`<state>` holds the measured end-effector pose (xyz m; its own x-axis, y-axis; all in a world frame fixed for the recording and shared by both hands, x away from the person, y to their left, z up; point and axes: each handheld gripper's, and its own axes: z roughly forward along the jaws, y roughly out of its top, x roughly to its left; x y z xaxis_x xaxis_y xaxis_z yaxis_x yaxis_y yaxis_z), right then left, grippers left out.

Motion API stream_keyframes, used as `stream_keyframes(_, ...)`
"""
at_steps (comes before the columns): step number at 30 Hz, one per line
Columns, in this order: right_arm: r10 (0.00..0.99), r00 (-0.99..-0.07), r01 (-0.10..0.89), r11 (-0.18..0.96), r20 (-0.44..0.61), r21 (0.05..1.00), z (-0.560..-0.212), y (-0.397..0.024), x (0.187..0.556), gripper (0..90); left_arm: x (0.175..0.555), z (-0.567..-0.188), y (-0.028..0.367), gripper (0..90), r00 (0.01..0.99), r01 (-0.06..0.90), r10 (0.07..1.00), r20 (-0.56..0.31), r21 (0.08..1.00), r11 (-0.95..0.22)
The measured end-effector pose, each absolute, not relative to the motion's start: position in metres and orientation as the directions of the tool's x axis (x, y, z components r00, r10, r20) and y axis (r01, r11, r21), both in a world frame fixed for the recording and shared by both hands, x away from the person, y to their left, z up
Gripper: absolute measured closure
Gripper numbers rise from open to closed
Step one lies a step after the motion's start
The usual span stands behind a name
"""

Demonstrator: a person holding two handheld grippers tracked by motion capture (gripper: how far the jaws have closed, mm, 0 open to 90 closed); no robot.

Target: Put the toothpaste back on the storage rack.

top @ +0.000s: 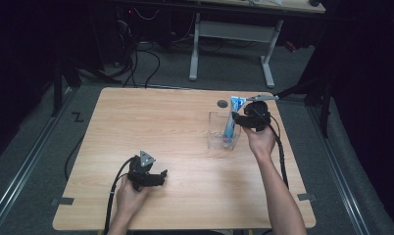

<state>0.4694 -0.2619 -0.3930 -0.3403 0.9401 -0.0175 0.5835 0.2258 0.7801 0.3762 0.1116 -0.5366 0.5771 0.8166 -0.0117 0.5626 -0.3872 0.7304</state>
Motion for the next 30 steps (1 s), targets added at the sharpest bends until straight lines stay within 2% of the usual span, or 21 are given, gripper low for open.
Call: stream_keyframes(30, 0.923, -0.385, 0.498, 0.227, -0.021, 0.837, -0.365, -0.272, 0.435, 44.2, 0.376, -0.537, 0.112, 15.9, 0.577, 0.563, 0.817, -0.012, 0.731, -0.386)
